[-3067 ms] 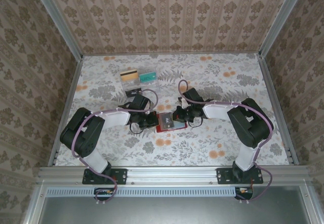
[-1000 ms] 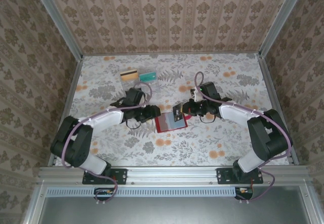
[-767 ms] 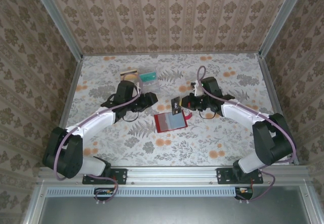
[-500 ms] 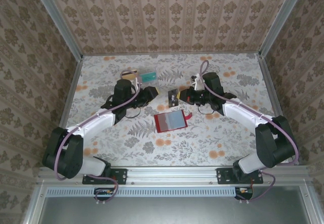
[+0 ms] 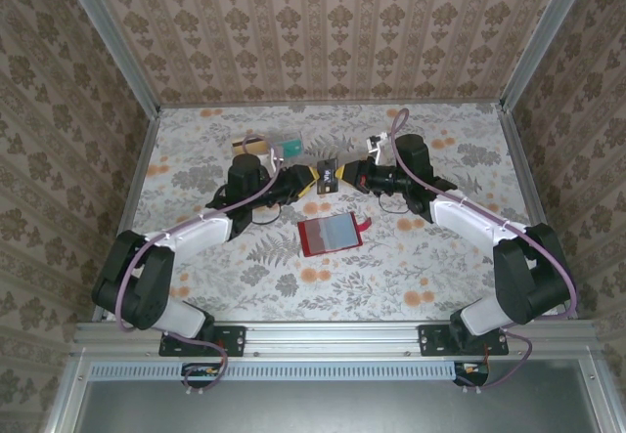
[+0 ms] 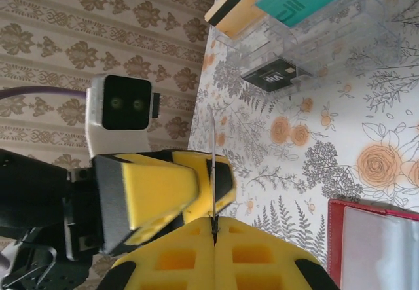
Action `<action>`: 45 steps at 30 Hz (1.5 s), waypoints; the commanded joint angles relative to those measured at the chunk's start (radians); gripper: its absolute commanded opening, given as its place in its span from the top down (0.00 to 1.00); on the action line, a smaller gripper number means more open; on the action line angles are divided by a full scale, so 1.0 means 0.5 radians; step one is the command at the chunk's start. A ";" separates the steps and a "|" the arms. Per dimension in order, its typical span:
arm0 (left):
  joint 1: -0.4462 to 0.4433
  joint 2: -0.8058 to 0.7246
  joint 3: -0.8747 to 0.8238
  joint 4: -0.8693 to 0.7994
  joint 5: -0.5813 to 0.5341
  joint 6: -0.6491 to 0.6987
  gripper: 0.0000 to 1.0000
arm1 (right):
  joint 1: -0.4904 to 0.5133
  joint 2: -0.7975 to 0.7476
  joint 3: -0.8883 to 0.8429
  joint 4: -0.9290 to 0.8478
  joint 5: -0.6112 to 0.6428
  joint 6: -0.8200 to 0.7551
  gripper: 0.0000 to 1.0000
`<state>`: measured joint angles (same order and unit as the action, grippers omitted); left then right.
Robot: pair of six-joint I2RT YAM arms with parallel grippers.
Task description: Take the credit cards out of the card holder
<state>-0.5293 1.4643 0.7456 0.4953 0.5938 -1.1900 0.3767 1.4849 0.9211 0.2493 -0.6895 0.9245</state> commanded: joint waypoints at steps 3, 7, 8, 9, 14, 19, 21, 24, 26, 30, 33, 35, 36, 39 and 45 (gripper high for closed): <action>-0.031 0.046 0.049 0.088 0.073 -0.031 0.67 | -0.004 0.016 -0.014 0.115 -0.066 0.059 1.00; -0.027 0.036 0.049 0.128 0.076 -0.056 0.68 | -0.002 0.037 -0.023 0.117 -0.081 0.053 1.00; -0.027 0.038 0.052 0.138 0.076 -0.059 0.69 | -0.002 0.043 -0.029 0.119 -0.085 0.053 1.00; -0.027 0.034 0.055 0.146 0.080 -0.062 0.69 | -0.002 0.049 -0.032 0.120 -0.088 0.053 1.00; -0.019 0.038 0.037 0.254 0.086 -0.130 0.73 | 0.001 0.076 -0.044 0.129 -0.086 0.051 1.00; -0.018 0.022 0.022 0.281 0.086 -0.130 0.79 | 0.001 0.099 -0.053 0.127 -0.088 0.044 1.00; -0.018 0.020 0.024 0.296 0.086 -0.131 0.81 | 0.003 0.105 -0.057 0.128 -0.092 0.041 1.00; -0.021 0.021 0.029 0.309 0.153 -0.123 0.89 | 0.003 0.111 -0.054 0.123 -0.088 0.032 1.00; -0.021 0.017 0.027 0.316 0.155 -0.124 0.96 | 0.001 0.117 -0.050 0.108 -0.085 0.021 0.97; -0.010 -0.006 0.016 0.308 0.175 -0.091 1.00 | -0.002 0.122 -0.043 0.040 -0.071 -0.024 0.52; 0.014 -0.057 0.041 0.114 0.201 0.048 1.00 | -0.005 0.104 -0.039 -0.052 -0.045 -0.088 0.29; 0.029 -0.106 0.080 -0.111 0.219 0.195 1.00 | -0.011 0.085 -0.033 -0.116 -0.011 -0.134 0.18; 0.039 -0.134 0.114 -0.284 0.216 0.317 1.00 | -0.017 0.068 -0.029 -0.155 0.010 -0.163 0.12; 0.043 -0.217 0.287 -0.901 0.147 0.754 1.00 | -0.023 0.023 -0.007 -0.274 0.073 -0.246 0.00; 0.050 -0.272 0.633 -1.786 -0.223 1.555 1.00 | -0.023 -0.055 0.018 -0.440 0.201 -0.368 0.00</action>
<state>-0.5091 1.3605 1.0027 -0.0971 0.5865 -0.6945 0.3691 1.5036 0.9039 0.0986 -0.6392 0.7971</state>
